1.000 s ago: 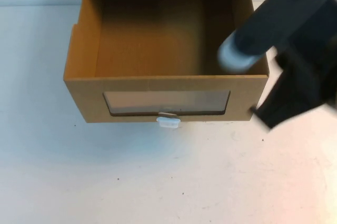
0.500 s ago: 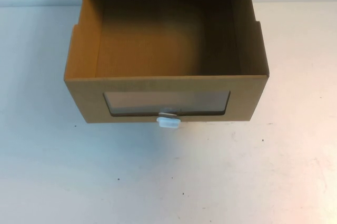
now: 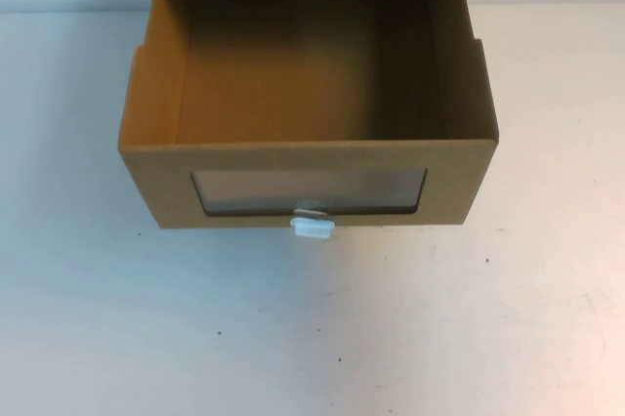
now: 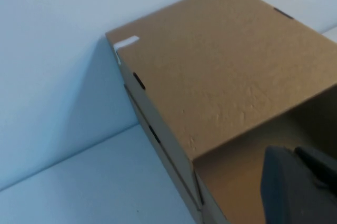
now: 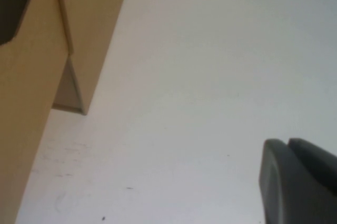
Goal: Open the shoe box
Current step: 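Pull the top drawer of the cardboard box fully open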
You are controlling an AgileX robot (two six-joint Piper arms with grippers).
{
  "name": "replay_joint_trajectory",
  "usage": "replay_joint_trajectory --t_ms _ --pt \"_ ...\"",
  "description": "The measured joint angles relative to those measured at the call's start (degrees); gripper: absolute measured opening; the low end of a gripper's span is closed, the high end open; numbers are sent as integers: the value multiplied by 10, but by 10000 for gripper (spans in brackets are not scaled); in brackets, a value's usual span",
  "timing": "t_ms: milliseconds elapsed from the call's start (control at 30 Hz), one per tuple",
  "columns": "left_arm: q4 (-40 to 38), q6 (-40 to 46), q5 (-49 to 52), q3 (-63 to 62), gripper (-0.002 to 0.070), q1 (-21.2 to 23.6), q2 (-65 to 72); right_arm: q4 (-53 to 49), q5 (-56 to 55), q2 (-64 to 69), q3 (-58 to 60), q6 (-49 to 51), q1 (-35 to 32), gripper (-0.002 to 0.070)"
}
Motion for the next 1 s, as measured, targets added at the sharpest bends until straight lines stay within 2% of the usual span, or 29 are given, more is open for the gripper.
replay_joint_trajectory --t_ms 167,367,500,800,1000 --pt "-1 0 -119 232 -5 0 -130 26 -21 0 26 -12 0 -13" --pt "-2 -4 -319 528 -5 0 -325 41 -39 0 42 -16 0 -13" --pt "-2 -5 -428 698 -5 0 -454 84 -57 0 42 -55 0 -13" --pt "-6 -24 -526 973 -5 0 -675 140 -84 0 45 -103 0 -13" --pt "-7 -33 -623 1124 -5 0 -737 164 -89 0 45 -127 0 -13"
